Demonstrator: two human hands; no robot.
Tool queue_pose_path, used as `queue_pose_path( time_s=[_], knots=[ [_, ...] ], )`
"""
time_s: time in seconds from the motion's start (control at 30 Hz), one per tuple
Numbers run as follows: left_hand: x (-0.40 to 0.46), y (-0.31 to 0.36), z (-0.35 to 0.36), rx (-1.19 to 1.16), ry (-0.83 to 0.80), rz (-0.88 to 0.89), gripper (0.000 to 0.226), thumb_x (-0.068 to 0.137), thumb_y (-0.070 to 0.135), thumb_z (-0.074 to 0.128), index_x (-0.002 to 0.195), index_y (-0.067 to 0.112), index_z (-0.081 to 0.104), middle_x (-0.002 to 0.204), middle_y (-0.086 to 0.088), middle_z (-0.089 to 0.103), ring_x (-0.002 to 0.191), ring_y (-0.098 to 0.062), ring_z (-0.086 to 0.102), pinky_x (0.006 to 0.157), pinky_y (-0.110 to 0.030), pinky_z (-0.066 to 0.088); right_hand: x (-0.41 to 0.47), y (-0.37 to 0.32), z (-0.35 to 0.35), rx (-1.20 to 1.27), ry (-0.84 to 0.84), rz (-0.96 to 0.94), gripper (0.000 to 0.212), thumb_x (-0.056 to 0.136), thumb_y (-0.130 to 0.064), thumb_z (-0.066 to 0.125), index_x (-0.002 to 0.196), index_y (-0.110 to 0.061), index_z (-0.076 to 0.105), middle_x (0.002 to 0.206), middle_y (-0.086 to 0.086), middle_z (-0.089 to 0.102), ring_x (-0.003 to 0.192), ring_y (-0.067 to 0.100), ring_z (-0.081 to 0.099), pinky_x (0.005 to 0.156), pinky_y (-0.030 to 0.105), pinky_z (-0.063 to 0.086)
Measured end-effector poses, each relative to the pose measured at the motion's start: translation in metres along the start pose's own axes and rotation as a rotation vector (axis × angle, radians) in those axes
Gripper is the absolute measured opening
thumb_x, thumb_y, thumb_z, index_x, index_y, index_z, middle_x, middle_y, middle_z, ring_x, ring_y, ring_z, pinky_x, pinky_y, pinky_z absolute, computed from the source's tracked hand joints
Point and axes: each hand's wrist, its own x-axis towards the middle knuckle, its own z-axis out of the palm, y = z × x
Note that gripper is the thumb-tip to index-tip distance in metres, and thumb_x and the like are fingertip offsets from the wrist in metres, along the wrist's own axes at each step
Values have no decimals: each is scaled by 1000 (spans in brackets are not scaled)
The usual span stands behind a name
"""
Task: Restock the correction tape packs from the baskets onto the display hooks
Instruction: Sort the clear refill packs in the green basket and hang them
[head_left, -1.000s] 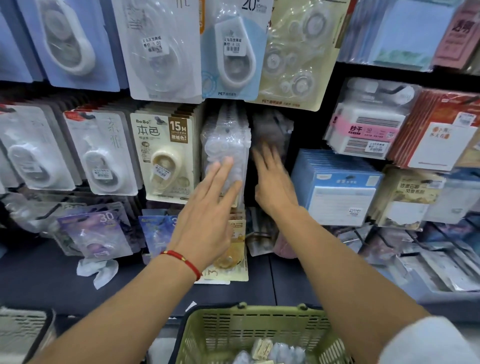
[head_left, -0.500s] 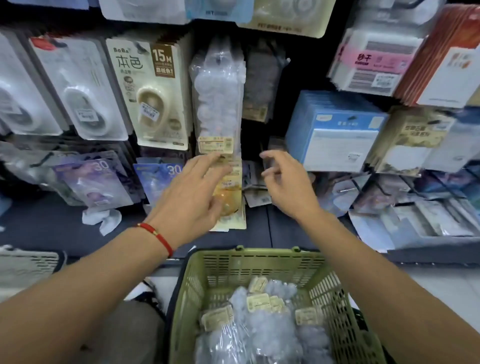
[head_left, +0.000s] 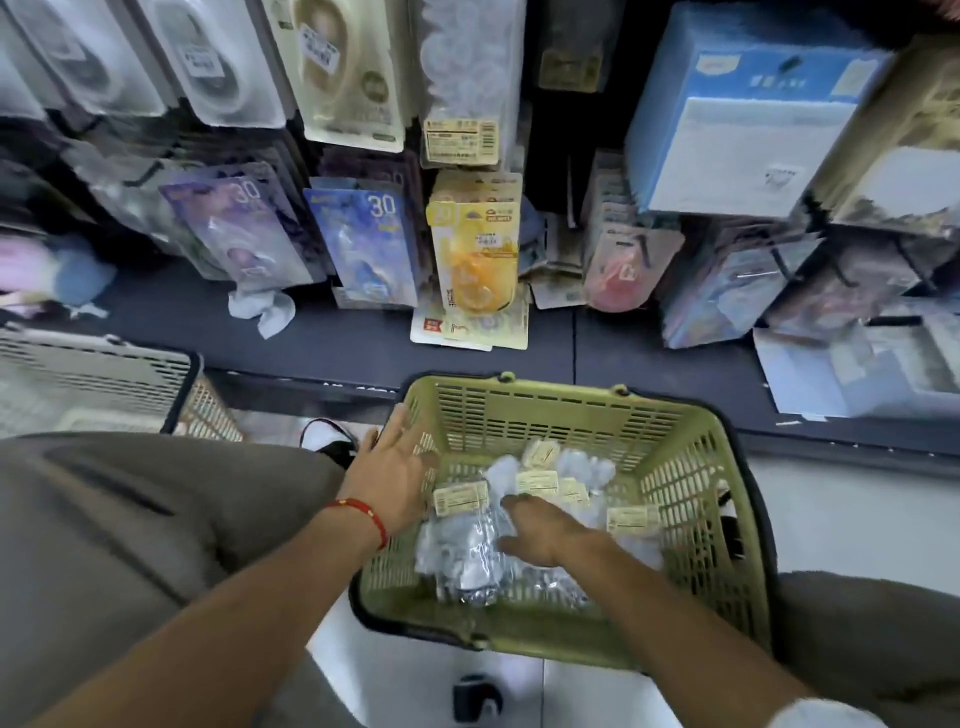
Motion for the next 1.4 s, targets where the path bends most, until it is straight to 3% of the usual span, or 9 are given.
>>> queue_pose_path(
  time_s=[0.23,0.47,0.57,0.67,0.8,0.97,1.07,1.2,1.4],
  knots=[
    [-3,2,21,-212,117,-62,55,92,16,67,144,33,58,176,-1,7,162,-28,-14,130,-56,2,15,-42,54,84,169,120,86,92,-59,70,147,-1,37,144,18,47,130,34,44,109,41,37],
    [8,24,20,2,71,216,66,95,17,65,157,20,41,174,-9,13,162,-28,-6,131,-46,-8,3,-20,0,705,60,-45,43,83,-3,85,111,-17,55,95,-9,57,96,15,58,71,16,44],
    [16,37,18,-78,-87,227,80,94,38,72,161,21,33,165,-9,37,156,-28,27,130,-45,12,-17,9,-41,792,26,-145,39,80,-7,90,114,-15,74,111,-4,72,101,10,65,79,12,48],
    [25,47,15,-399,-104,66,47,91,31,78,136,27,65,131,-7,66,124,-29,63,103,-37,50,-29,33,-60,852,151,-153,34,77,-30,94,107,-28,79,117,-12,74,108,7,65,85,18,52],
    [29,52,20,-765,-132,-210,28,97,21,70,124,20,66,113,-5,69,107,-26,67,88,-32,54,-22,53,-41,722,482,229,55,92,-52,75,132,-17,62,122,3,68,112,22,66,102,42,55],
    [23,41,30,-1168,-153,-376,29,98,11,70,107,33,53,98,9,65,84,-8,62,64,-24,48,-18,46,23,234,131,520,110,89,-73,63,161,-2,21,167,22,25,150,40,37,116,48,41],
    [21,35,30,-1228,-138,-417,29,96,10,72,102,31,52,95,9,66,82,-8,65,64,-26,53,-15,35,35,252,181,538,117,83,-67,77,160,-4,16,162,20,27,149,38,33,112,48,44],
    [19,35,25,-1237,-162,-458,30,96,10,72,124,13,60,114,-10,74,102,-29,73,95,-48,59,-12,44,28,356,207,516,116,85,-47,84,161,-1,10,158,22,38,146,38,41,114,46,45],
    [25,34,26,-1273,-118,-450,25,94,11,74,102,26,56,102,-1,70,90,-19,69,77,-35,57,-31,68,19,542,160,458,86,89,-20,82,157,-4,32,156,16,47,139,33,51,110,39,50]
  ],
)
